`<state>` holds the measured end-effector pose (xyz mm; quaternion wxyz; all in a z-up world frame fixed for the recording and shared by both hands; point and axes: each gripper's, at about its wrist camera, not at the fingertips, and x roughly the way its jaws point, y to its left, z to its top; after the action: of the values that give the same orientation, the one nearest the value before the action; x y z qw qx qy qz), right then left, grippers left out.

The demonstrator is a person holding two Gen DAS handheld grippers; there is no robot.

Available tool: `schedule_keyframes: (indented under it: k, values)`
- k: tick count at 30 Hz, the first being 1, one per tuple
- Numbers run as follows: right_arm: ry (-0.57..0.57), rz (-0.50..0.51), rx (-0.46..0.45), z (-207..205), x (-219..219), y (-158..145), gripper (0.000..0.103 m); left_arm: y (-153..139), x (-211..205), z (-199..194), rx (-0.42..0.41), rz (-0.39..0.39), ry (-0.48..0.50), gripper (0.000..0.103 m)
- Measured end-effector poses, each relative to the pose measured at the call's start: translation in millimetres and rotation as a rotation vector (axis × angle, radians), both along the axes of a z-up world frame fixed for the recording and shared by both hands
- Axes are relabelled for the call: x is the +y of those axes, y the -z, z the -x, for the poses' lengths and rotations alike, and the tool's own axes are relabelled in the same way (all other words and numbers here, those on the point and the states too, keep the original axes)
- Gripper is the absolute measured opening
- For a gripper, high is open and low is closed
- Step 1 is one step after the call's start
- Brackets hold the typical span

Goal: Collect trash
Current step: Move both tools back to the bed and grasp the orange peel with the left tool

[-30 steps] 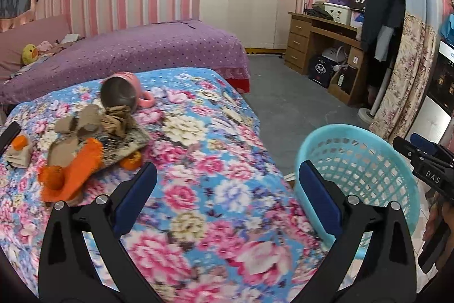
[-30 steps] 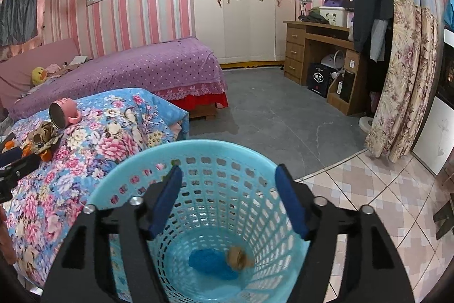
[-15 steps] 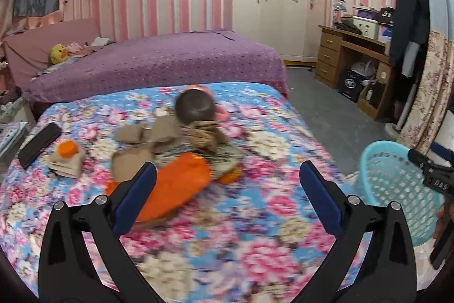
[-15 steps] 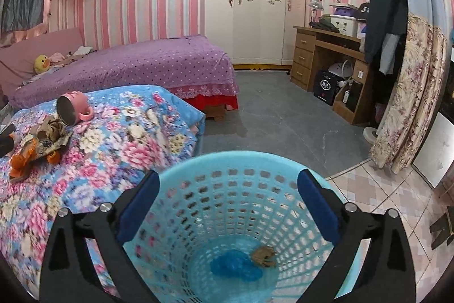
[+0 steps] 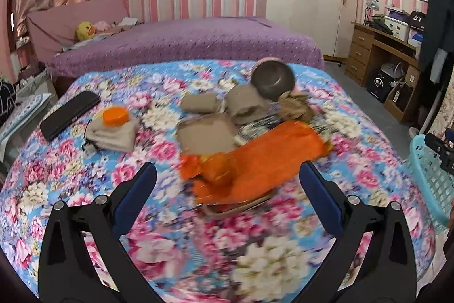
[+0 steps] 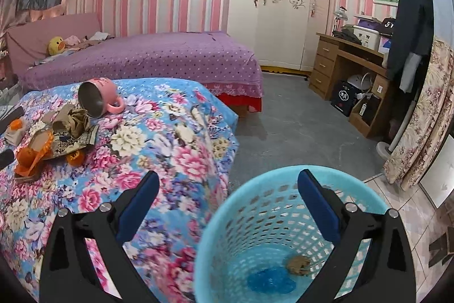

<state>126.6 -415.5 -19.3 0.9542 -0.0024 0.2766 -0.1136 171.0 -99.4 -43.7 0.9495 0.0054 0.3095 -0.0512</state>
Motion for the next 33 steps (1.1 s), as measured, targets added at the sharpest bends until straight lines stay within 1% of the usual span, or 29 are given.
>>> schedule_keyframes:
  k: [1, 2, 3, 5, 7, 11, 14, 15, 17, 23, 25, 26, 27, 29, 33]
  values:
    - [-0.003, -0.005, 0.003, -2.8, 2.9, 0.8, 0.096, 4.4, 3.1, -3.9, 0.022, 0.003, 0.005, 0.095]
    - [-0.005, -0.008, 0.004, -4.5, 4.7, 1.1, 0.096, 6.6, 4.6, -5.6, 0.033, 0.003, 0.009, 0.089]
    - [-0.006, -0.013, 0.005, -7.2, 6.7, 1.5, 0.096, 9.4, 6.3, -8.4, 0.054, 0.007, 0.021, 0.079]
    - [-0.007, -0.027, 0.008, -11.9, 9.7, 1.8, 0.096, 11.3, 9.2, -13.2, 0.078, 0.022, 0.039, 0.069]
    - [-0.017, -0.037, 0.009, -16.6, 14.6, 2.6, 0.096, 11.7, 9.3, -16.1, 0.080, 0.027, 0.041, 0.057]
    - [-0.037, -0.016, 0.020, -25.7, 26.4, 3.1, 0.096, 14.5, 3.9, -27.2, 0.099, 0.030, 0.064, 0.045]
    - [-0.050, -0.002, 0.027, -29.1, 32.5, 4.0, 0.096, 19.7, -3.5, -37.7, 0.125, 0.015, 0.073, 0.038]
    - [-0.054, -0.004, 0.030, -30.2, 33.9, 4.3, 0.096, 21.3, -5.6, -43.9, 0.138, 0.022, 0.077, 0.032]
    - [-0.058, -0.008, 0.033, -31.7, 35.6, 4.6, 0.096, 23.2, -8.0, -48.4, 0.151, 0.033, 0.086, 0.026]
    - [-0.082, 0.001, 0.036, -34.1, 45.7, 2.3, 0.096, 27.0, -7.5, -57.9, 0.173, 0.051, 0.086, 0.026]
    - [-0.092, 0.005, 0.035, -33.9, 51.5, 0.6, 0.096, 25.6, -5.6, -57.3, 0.168, 0.061, 0.088, 0.021]
    - [-0.097, 0.006, 0.033, -33.3, 54.6, -0.4, 0.096, 24.2, -4.4, -56.5, 0.162, 0.063, 0.088, 0.016]
    - [-0.102, 0.008, 0.031, -33.2, 57.2, -1.0, 0.096, 21.1, -3.5, -54.0, 0.151, 0.060, 0.090, 0.014]
    - [-0.116, 0.009, 0.026, -32.6, 65.1, -3.6, 0.096, 12.8, -0.5, -47.4, 0.122, 0.053, 0.093, 0.013]
    - [-0.157, 0.008, 0.019, -34.4, 83.1, -6.4, 0.096, -8.8, 17.0, -28.4, 0.061, 0.071, 0.093, 0.013]
